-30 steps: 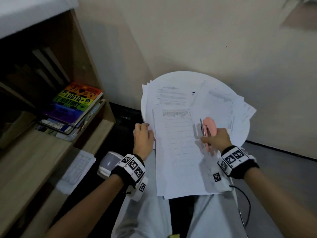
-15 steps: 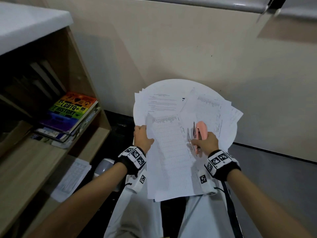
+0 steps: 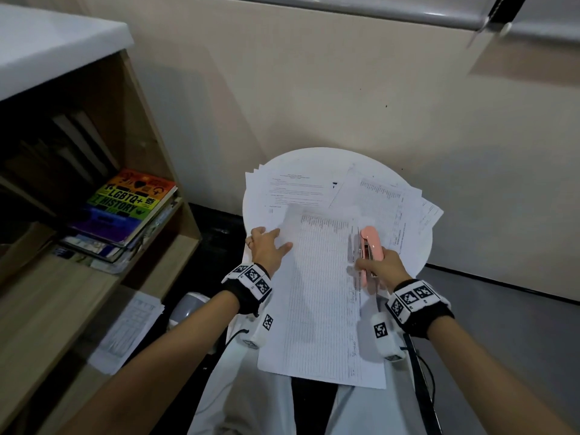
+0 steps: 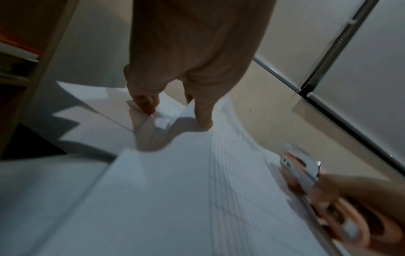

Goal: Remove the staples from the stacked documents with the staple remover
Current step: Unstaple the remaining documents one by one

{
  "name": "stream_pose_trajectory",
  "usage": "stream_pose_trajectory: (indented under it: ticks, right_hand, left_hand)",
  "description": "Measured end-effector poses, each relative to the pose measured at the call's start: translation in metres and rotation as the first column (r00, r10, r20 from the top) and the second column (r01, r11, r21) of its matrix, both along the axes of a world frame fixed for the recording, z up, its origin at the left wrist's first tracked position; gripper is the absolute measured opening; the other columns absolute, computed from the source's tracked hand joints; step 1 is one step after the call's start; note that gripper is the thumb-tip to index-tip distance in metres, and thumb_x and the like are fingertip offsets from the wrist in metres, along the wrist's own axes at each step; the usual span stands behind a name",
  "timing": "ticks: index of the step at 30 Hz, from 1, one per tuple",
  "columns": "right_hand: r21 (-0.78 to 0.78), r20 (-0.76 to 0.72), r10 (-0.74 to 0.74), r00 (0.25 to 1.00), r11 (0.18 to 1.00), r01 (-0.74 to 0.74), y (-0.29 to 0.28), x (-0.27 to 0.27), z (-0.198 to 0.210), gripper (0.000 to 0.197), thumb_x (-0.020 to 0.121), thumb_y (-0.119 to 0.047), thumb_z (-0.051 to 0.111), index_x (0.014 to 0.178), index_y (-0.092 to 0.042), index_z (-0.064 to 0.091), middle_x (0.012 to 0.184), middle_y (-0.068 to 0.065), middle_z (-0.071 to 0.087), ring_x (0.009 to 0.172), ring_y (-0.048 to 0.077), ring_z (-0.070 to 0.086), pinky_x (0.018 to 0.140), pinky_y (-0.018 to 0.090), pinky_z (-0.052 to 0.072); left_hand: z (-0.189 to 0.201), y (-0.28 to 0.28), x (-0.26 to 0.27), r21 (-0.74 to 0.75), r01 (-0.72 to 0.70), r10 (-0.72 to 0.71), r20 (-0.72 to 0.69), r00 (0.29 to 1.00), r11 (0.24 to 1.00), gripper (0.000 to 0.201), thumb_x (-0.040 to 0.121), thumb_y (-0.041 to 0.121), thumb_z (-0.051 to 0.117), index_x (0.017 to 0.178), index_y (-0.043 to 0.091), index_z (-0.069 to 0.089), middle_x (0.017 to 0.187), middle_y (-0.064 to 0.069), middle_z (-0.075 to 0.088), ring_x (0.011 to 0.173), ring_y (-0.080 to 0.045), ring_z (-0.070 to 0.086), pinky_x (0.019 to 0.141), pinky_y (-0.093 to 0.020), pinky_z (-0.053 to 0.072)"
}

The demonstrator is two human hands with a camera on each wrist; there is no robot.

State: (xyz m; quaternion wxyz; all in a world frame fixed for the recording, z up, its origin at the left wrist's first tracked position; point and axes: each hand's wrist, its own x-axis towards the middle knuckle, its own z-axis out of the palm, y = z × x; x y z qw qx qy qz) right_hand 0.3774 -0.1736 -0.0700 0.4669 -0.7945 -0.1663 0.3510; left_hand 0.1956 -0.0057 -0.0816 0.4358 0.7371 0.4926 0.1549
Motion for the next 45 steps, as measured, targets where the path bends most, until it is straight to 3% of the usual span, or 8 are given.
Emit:
stream_pose_trajectory:
  ticks: [4, 10, 16, 22, 30, 35, 39, 45]
  right_hand:
    - [-0.019, 0.039, -0.050, 0.998, 0.999, 0.051, 0.000, 0.001, -0.014, 0.029, 0.076, -0.001, 0.073, 0.096, -0.005, 0.052, 0.082, 0.009, 0.058, 0.064, 0.017, 0.054, 0.051, 0.023, 0.040]
    - [0.011, 0.086, 0.005, 0.996, 1.000, -0.006, 0.001, -0.004, -0.011, 0.043, 0.075, 0.000, 0.073, 0.113, -0.003, 0.052, 0.093, 0.010, 0.058, 0.074, 0.020, 0.054, 0.056, 0.024, 0.041]
    - [0.058, 0.017, -0.022, 1.000, 0.998, 0.021, 0.007, 0.005, -0.006, 0.084, 0.071, 0.001, 0.077, 0.139, -0.003, 0.029, 0.124, 0.010, 0.048, 0.109, 0.027, 0.054, 0.094, 0.042, 0.049]
    - [0.139, 0.086, 0.170, 0.982, 0.974, -0.180, 0.001, 0.002, 0.040, 0.029, 0.073, 0.011, 0.069, 0.096, -0.007, 0.063, 0.073, 0.004, 0.056, 0.065, 0.017, 0.053, 0.049, 0.013, 0.045]
    - [0.697, 0.353, -0.171, 0.920, 0.704, -0.136, 0.015, -0.030, 0.138, 0.056, 0.062, 0.002, 0.080, 0.113, -0.010, 0.060, 0.110, 0.008, 0.062, 0.096, 0.017, 0.066, 0.078, 0.027, 0.058]
    - [0.616, 0.483, -0.072, 0.873, 0.736, -0.280, 0.017, -0.024, 0.140, 0.047, 0.058, -0.004, 0.078, 0.103, -0.007, 0.065, 0.117, 0.007, 0.040, 0.092, 0.037, 0.058, 0.073, 0.048, 0.059]
    - [0.589, 0.458, -0.074, 0.886, 0.772, -0.240, 0.016, -0.013, 0.135, 0.050, 0.058, -0.003, 0.079, 0.104, 0.004, 0.061, 0.119, 0.008, 0.037, 0.077, 0.013, 0.054, 0.067, 0.020, 0.056]
    - [0.534, 0.401, -0.019, 0.916, 0.817, -0.217, 0.023, -0.002, 0.140, 0.043, 0.064, 0.013, 0.076, 0.103, 0.006, 0.060, 0.081, 0.000, 0.067, 0.061, 0.002, 0.060, 0.066, 0.032, 0.055]
  left_hand:
    - [0.000, 0.001, 0.005, -0.068, -0.156, 0.159, 0.043, 0.986, 0.985, 0.067, 0.084, 0.023, 0.069, 0.138, 0.004, 0.034, 0.140, -0.018, 0.026, 0.128, -0.035, 0.031, 0.107, -0.038, 0.034]
    - [-0.004, -0.003, 0.001, -0.149, -0.054, 0.085, 0.215, 0.973, 0.987, 0.032, 0.097, 0.013, 0.050, 0.122, -0.006, 0.043, 0.112, -0.012, 0.052, 0.103, -0.025, 0.052, 0.084, -0.030, 0.044]
    - [0.000, 0.001, -0.005, -0.058, 0.095, -0.064, 0.392, 0.918, 0.994, 0.037, 0.094, 0.006, 0.053, 0.130, 0.000, 0.044, 0.127, -0.007, 0.055, 0.115, -0.023, 0.054, 0.104, -0.044, 0.044]
    - [0.050, 0.006, -0.013, 0.032, 0.079, -0.083, 0.573, 0.815, 0.996, 0.032, 0.095, 0.008, 0.053, 0.127, 0.005, 0.050, 0.127, -0.009, 0.059, 0.119, -0.024, 0.056, 0.102, -0.050, 0.045]
    - [0.177, -0.010, -0.004, 0.549, -0.246, -0.250, 0.675, 0.694, 0.799, 0.018, 0.100, 0.013, 0.044, 0.111, -0.001, 0.047, 0.095, -0.007, 0.059, 0.082, -0.009, 0.058, 0.071, -0.015, 0.047]
    - [0.173, -0.008, 0.007, 0.452, -0.201, -0.214, 0.711, 0.670, 0.869, 0.018, 0.099, 0.012, 0.043, 0.106, 0.029, 0.038, 0.097, 0.023, 0.047, 0.090, 0.018, 0.052, 0.078, -0.001, 0.038]
    - [0.153, 0.004, 0.009, 0.331, -0.140, -0.150, 0.712, 0.686, 0.933, 0.028, 0.086, 0.011, 0.041, 0.106, 0.031, 0.041, 0.100, 0.000, 0.057, 0.091, -0.016, 0.058, 0.080, -0.039, 0.051]
    - [0.164, 0.008, 0.022, 0.209, -0.081, -0.110, 0.761, 0.640, 0.975, 0.023, 0.081, 0.013, 0.040, 0.103, 0.016, 0.042, 0.098, -0.012, 0.055, 0.087, -0.019, 0.053, 0.077, -0.033, 0.047]
